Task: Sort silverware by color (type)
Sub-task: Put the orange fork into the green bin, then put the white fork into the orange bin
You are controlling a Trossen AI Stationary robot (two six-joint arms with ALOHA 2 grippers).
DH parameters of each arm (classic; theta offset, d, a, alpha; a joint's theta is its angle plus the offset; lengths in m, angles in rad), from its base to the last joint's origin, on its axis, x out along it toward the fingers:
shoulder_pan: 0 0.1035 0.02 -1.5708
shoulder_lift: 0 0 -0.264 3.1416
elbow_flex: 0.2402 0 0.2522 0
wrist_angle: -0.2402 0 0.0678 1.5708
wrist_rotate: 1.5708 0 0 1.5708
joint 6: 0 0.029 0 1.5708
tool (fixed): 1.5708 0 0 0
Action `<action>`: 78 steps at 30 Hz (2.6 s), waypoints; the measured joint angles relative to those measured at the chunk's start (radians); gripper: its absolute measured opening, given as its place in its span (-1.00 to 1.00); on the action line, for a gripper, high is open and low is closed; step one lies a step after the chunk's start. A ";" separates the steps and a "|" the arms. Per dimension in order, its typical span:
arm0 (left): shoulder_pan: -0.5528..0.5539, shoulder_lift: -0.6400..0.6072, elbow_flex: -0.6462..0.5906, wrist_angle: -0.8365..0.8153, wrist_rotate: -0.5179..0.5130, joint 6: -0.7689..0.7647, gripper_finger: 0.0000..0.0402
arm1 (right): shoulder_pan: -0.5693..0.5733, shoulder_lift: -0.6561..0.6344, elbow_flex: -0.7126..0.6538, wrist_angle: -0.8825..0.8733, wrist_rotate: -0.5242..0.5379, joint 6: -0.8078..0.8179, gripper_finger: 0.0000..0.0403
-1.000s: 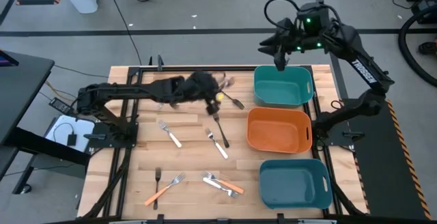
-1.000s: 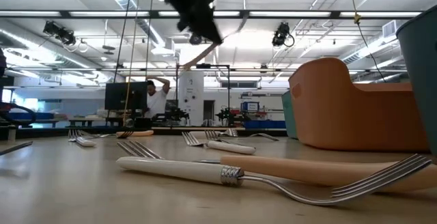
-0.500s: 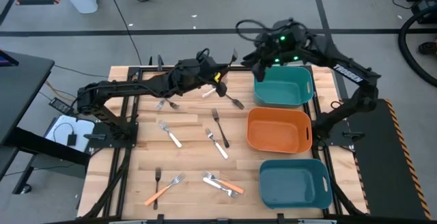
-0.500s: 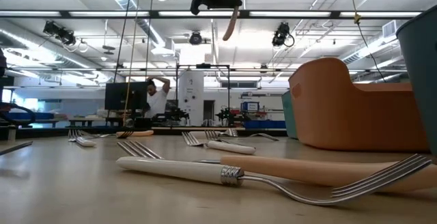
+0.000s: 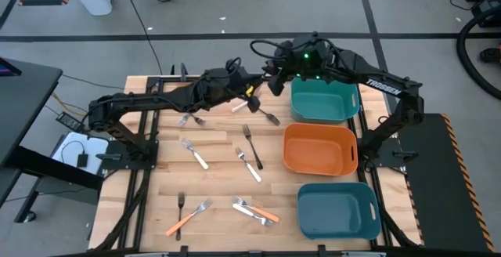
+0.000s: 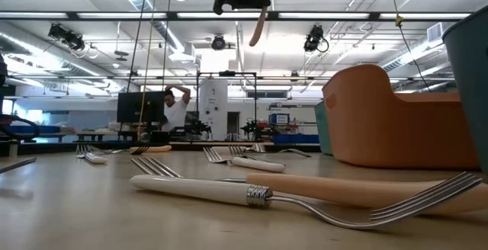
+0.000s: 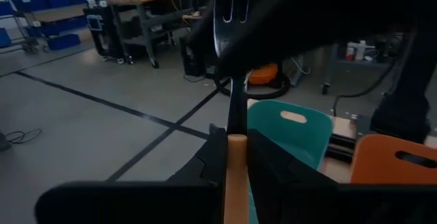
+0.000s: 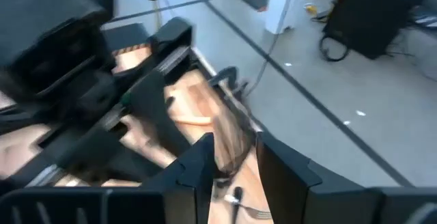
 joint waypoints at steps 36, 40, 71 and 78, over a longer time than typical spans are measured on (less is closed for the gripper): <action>0.036 -0.042 0.000 -0.414 -0.059 0.260 -0.38 | -0.153 -0.095 -0.073 -0.555 0.130 -0.150 -0.90; 0.052 -0.039 0.000 -0.611 -0.060 0.207 -0.38 | -0.211 -0.095 -0.170 -0.557 0.114 -0.161 -0.89; 0.246 0.090 0.000 -0.548 0.113 0.111 -0.38 | -0.236 -0.095 -0.219 -0.539 0.008 0.175 -0.58; 0.286 0.237 -0.001 -0.533 0.254 0.089 -0.38 | -0.214 -0.095 -0.183 -0.534 -0.101 0.209 -0.58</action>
